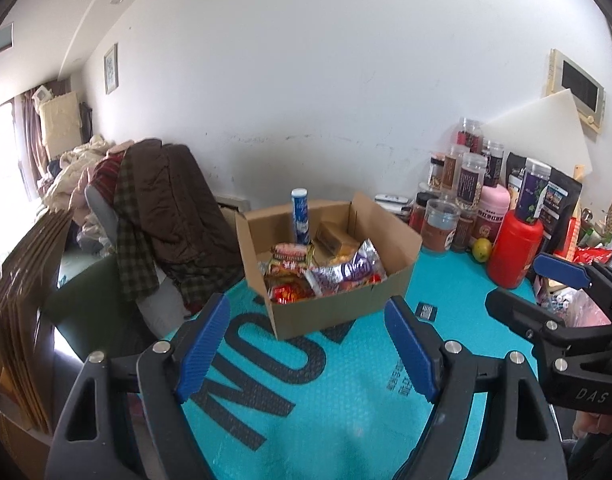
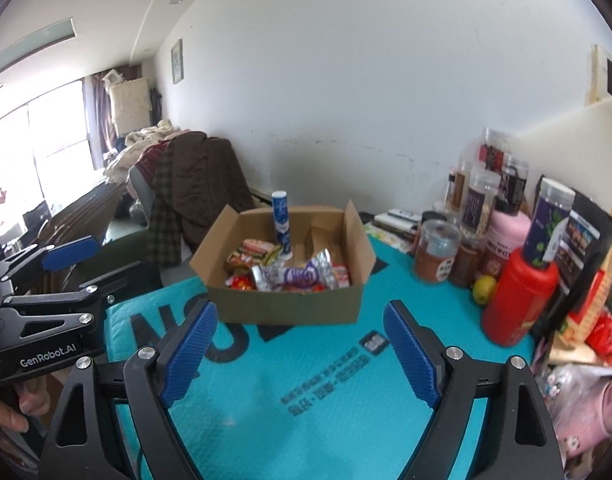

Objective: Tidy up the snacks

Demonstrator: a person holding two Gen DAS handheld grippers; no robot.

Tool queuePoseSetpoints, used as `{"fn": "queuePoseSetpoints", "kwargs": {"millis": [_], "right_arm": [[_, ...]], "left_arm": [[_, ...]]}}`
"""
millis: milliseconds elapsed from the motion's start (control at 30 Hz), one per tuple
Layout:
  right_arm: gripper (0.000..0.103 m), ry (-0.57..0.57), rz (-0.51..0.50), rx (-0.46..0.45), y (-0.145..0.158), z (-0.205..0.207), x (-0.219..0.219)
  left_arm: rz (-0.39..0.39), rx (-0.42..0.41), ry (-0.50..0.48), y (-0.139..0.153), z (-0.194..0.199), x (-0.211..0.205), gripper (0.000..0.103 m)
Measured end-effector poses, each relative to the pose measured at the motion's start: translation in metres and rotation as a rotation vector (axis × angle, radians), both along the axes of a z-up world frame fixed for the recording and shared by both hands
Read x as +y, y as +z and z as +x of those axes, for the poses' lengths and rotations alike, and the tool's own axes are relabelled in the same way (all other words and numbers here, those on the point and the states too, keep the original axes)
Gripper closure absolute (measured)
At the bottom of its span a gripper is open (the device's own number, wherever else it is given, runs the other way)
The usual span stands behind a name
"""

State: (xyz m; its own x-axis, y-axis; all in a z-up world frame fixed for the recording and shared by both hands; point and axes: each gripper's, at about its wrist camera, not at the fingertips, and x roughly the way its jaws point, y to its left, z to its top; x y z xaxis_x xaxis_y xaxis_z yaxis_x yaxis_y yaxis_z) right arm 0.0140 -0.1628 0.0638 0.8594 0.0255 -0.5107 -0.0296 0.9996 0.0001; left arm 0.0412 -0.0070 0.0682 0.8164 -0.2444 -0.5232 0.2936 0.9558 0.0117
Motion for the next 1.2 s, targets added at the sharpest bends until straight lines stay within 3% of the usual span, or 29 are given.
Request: {"fn": "queuePoseSetpoints", "kwargs": {"millis": [367, 1200], "right_arm": [[0.017, 0.053, -0.009, 0.011, -0.011, 0.0, 0.009], [0.017, 0.193, -0.022, -0.013, -0.012, 0.028, 0.002]], "left_arm": [[-0.019, 0.033, 0.041, -0.016, 0.002, 0.007, 0.023], [-0.009, 0.069, 0.103, -0.018, 0.022, -0.006, 0.023]]}}
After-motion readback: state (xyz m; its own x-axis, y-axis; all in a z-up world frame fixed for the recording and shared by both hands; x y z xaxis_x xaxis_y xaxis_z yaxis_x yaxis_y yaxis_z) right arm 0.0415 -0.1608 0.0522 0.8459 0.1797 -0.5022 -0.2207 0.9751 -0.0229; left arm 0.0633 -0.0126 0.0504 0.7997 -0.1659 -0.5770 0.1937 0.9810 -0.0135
